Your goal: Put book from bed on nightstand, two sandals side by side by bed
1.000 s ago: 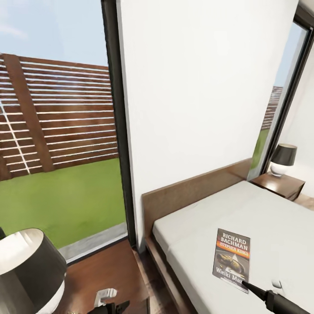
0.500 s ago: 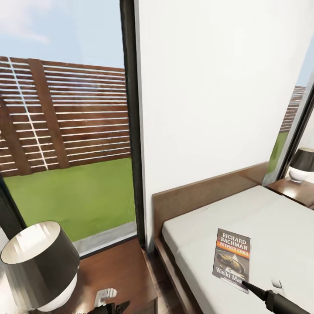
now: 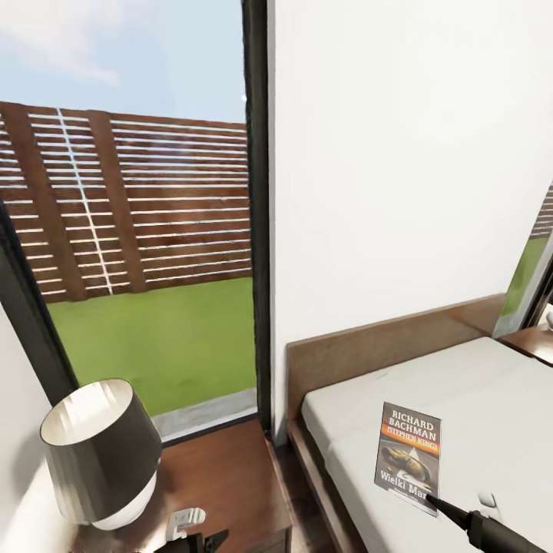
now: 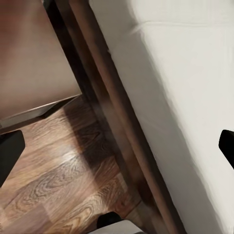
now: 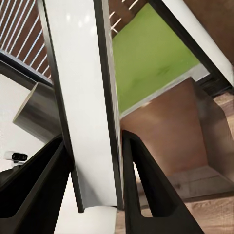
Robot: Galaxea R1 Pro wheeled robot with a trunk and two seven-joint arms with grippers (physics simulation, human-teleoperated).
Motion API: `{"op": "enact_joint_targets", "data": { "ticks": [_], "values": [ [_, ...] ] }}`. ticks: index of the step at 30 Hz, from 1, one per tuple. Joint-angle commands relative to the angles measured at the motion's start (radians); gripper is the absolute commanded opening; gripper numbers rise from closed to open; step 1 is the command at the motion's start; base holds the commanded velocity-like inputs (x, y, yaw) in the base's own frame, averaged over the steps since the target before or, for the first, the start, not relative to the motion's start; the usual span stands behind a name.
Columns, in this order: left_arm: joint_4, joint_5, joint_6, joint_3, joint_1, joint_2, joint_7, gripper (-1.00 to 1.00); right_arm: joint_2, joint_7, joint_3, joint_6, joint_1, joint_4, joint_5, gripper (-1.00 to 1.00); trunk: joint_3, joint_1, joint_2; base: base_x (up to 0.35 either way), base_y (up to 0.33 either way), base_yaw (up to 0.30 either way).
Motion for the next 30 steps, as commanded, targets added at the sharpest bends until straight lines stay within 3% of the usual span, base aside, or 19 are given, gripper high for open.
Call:
{"op": "enact_joint_targets", "data": {
  "ticks": [1, 30],
  "values": [
    [-0.001, 0.01, 0.008, -0.005, 0.0, 0.001, -0.001, 1.0, 0.0, 0.003, -0.008, 0.002, 0.0, 0.0, 0.001, -1.0, 0.0, 0.0, -0.001, 0.0, 0.0, 0.189],
    [-0.001, 0.01, 0.007, -0.005, 0.0, 0.001, 0.0, 1.0, 0.0, 0.001, -0.008, 0.0, 0.0, 0.0, 0.001, -1.0, 0.01, 0.0, -0.001, 0.0, 0.0, 0.188]
  ]
}}
